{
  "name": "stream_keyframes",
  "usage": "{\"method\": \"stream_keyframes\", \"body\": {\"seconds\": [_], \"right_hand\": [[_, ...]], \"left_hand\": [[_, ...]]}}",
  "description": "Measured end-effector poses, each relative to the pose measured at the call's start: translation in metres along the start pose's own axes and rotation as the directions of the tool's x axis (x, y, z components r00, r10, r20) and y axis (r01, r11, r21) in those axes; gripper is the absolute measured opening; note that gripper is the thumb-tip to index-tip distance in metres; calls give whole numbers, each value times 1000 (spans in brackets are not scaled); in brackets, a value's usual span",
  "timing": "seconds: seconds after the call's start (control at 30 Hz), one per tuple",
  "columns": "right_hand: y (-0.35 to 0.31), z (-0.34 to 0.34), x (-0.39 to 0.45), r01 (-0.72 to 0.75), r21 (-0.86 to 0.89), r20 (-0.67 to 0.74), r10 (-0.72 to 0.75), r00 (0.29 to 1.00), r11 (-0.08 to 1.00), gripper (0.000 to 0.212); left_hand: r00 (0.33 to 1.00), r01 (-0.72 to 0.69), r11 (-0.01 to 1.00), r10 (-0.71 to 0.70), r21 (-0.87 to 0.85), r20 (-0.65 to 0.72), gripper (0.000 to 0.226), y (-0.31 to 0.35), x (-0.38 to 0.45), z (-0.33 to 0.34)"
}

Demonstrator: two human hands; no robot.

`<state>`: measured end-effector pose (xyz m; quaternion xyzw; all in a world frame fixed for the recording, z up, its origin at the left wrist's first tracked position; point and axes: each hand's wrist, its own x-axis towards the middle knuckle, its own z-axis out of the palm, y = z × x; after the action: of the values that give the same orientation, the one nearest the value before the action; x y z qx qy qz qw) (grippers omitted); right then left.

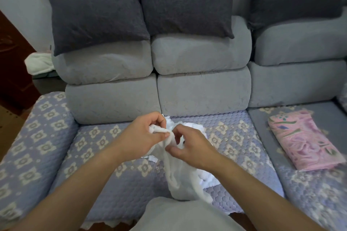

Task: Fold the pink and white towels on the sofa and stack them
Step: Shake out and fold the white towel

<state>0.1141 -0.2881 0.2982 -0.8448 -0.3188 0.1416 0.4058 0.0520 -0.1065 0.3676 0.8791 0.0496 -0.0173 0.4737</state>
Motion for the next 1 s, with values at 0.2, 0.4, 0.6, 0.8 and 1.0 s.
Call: {"method": "stream_keyframes", "body": {"seconds": [0.2,0.4,0.6,0.8,1.0], "right_hand": [[3,13,-2,-4,-123,-72,-5,997,992,16],[9,0,-14,-85,155,-131,106,986,984,28],[6,2,-20,12,152,-76,-1,997,988,26],[1,21,-24,44,-26,-59,-46,997,999,39],[-5,39,-21,39,6,-180,-38,983,999,15]], "left_hand": [[1000,8,996,-5,90,-31,19,-1,-2,-7],[996,78,989,-72,126,-51,13,-9,-5,-17],[991,134,961,-132,243,-26,6,-6,-8,-19],[995,100,951,-89,293,-50,16,-6,-7,-15],[1000,18,963,-23,270,14,11,-4,-15,-16]]}}
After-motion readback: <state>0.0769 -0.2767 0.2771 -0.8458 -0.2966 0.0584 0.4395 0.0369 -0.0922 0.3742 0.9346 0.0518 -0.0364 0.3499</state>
